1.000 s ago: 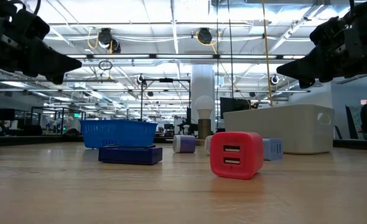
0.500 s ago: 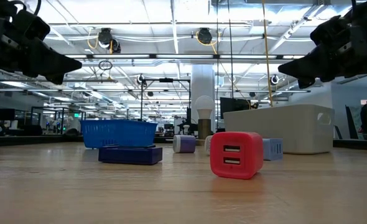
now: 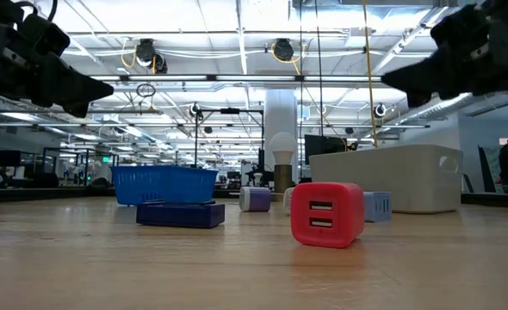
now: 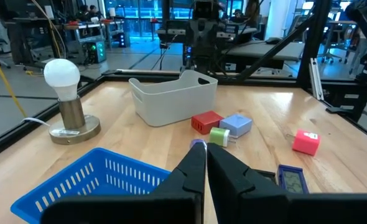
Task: Pick & Place Office items
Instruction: Put the pink charger into the gray bin
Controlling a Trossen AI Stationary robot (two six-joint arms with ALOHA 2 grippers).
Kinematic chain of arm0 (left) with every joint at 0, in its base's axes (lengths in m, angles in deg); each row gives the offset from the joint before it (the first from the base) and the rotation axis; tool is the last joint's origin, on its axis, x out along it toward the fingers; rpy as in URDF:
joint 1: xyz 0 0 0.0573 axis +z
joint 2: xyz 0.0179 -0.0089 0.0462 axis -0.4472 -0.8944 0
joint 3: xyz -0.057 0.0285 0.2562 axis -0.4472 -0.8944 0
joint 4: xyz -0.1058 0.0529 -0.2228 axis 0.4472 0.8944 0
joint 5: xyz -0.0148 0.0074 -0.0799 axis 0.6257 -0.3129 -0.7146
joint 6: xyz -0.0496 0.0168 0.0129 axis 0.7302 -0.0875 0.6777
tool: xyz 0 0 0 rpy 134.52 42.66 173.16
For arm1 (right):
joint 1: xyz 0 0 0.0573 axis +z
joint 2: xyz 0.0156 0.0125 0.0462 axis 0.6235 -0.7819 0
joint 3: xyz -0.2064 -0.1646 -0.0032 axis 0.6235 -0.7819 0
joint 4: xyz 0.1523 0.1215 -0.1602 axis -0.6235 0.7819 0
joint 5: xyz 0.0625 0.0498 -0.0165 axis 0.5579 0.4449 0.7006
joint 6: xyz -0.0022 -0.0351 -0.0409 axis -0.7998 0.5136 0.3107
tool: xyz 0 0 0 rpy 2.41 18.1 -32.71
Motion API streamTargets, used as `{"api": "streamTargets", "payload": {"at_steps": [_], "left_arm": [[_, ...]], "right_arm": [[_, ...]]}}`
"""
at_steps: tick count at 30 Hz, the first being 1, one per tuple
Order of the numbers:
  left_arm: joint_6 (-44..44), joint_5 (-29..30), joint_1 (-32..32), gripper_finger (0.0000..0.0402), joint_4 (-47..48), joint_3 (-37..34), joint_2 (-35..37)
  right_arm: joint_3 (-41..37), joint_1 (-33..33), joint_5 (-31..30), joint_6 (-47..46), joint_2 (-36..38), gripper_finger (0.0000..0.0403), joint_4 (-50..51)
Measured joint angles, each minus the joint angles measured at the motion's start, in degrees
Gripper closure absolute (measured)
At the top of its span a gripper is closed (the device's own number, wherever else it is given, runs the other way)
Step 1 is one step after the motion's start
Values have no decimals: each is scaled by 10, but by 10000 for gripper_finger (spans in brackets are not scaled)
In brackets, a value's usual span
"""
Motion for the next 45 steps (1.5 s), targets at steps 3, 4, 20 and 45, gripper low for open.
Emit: {"api": "streamTargets", "payload": {"at_steps": [3, 4, 20, 45], "left_arm": [[0, 0, 0, 391, 0, 0, 0], [1, 0, 0, 394, 0, 0, 0], [22, 0, 0, 392, 0, 0, 0], [26, 0, 0, 386, 0, -1, 0]], "right_arm": [[20, 27, -3, 14, -40, 343, 2], [28, 36, -3, 14, -55, 332, 5], [258, 165, -48, -12, -384, 159, 94], [529, 230, 133, 87, -721, 104, 175]]}}
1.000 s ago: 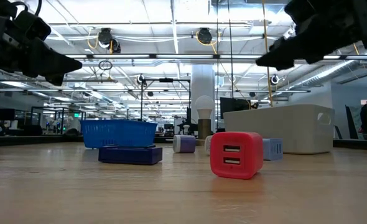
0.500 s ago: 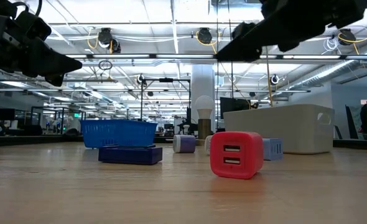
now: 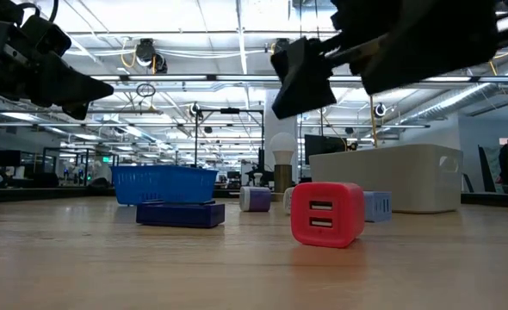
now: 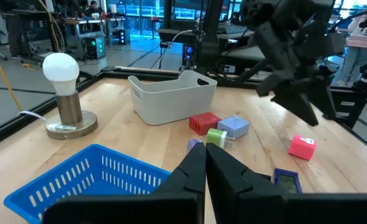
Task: Pick & Place Office items
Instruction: Put the pink charger into the gray bin
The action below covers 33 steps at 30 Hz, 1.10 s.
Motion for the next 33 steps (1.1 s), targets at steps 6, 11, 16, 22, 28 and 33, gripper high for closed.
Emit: {"api": "streamTargets", "payload": {"at_steps": [6, 11, 16, 22, 28, 33], "left_arm": [[0, 0, 0, 385, 0, 0, 0], [-1, 0, 0, 399, 0, 0, 0], [-3, 0, 0, 389, 0, 0, 0], [-6, 0, 0, 385, 0, 0, 0], [-7, 0, 0, 399, 0, 0, 0], [-8, 0, 0, 384, 0, 0, 0]], "right_arm": [[9, -11, 59, 73, -34, 104, 10], [9, -20, 59, 88, -50, 105, 7], [9, -19, 61, 102, -72, 105, -12], [9, -20, 62, 104, -84, 106, -17], [9, -21, 63, 103, -84, 106, -14], [9, -23, 63, 88, -84, 117, -16]]}}
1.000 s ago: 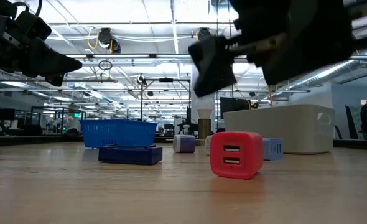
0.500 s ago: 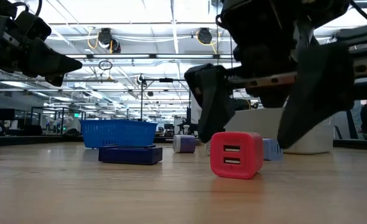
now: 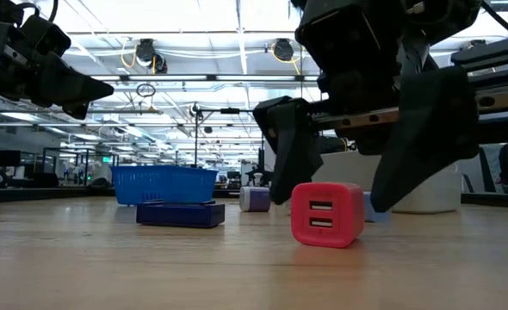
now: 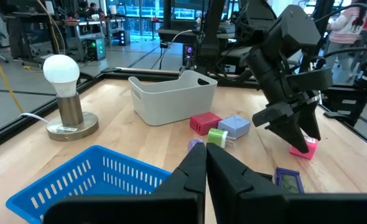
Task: Pick & Place Office items
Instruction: Put the pink charger into the gray bin
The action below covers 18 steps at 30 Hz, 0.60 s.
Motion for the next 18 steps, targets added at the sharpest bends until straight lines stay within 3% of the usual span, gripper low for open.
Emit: {"api": "streamTargets", "payload": {"at_steps": [11, 18], "left_arm": [[-4, 0, 0, 399, 0, 0, 0], [-4, 0, 0, 382, 0, 0, 0]], "right_arm": [[0, -4, 0, -1, 0, 194, 13], [0, -4, 1, -1, 0, 254, 16]]}}
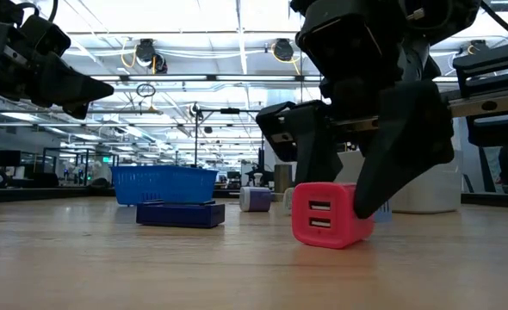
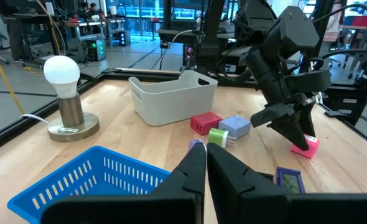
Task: Pick & Place Office items
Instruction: Put the pink charger into the gray bin
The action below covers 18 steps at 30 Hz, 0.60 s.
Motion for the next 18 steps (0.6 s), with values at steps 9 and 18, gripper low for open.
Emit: {"api": "streamTargets", "payload": {"at_steps": [9, 18], "left_arm": [[0, 0, 0, 399, 0, 0, 0], [3, 0, 0, 382, 0, 0, 0]], "right_arm": [[-1, 0, 0, -36, 7, 255, -30], [-1, 0, -5, -88, 118, 259, -46]]}}
